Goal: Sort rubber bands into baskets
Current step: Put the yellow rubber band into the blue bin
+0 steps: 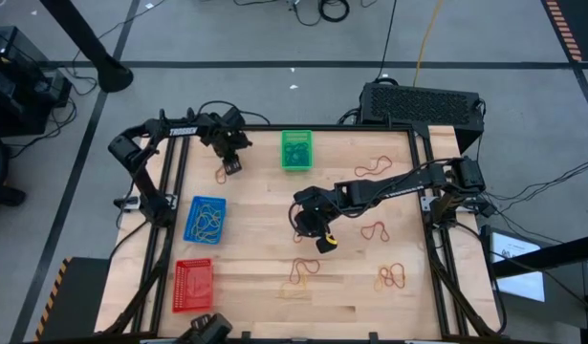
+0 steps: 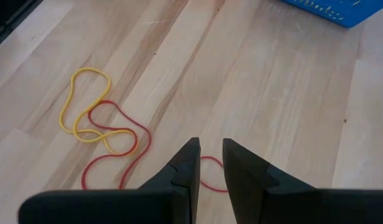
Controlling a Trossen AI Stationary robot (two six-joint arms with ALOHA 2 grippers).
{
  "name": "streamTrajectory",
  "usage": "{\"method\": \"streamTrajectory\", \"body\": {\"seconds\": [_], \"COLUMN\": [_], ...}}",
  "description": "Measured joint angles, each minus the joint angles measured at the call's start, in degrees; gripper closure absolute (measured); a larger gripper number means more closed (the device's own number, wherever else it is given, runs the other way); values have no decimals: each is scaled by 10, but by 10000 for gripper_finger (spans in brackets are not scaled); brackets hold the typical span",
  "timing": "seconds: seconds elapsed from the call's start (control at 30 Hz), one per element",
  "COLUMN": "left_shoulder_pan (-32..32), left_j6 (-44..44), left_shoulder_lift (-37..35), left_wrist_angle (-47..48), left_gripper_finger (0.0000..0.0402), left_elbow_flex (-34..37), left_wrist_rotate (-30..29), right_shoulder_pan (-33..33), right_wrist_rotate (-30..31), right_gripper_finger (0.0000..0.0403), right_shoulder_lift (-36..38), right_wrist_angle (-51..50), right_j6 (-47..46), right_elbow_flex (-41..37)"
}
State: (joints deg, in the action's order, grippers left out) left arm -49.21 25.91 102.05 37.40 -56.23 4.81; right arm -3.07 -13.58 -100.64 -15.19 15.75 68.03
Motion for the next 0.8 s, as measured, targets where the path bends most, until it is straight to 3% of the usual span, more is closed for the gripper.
{"method": "streamTrajectory", "body": {"seconds": [0.2,0.4,0.63,0.8], "left_shoulder_pan": [3,14,42,72], "left_j6": [0,12,14,-1], "left_shoulder_lift": [1,1,-16,-72], "left_wrist_angle": [3,13,31,58], "left_gripper_finger": [294,387,398,399], "left_elbow_flex": [0,1,-9,-35], "left_wrist_rotate": [-3,-1,-14,21], "right_shoulder_pan": [0,0,0,0], "right_wrist_rotate": [0,0,0,0], "right_gripper_finger": [342,342,342,342], "right_shoulder_lift": [0,0,0,0], "right_wrist_angle": [-1,-1,0,0], "right_j6": [0,0,-5,-16], "right_elbow_flex": [0,0,0,0]}}
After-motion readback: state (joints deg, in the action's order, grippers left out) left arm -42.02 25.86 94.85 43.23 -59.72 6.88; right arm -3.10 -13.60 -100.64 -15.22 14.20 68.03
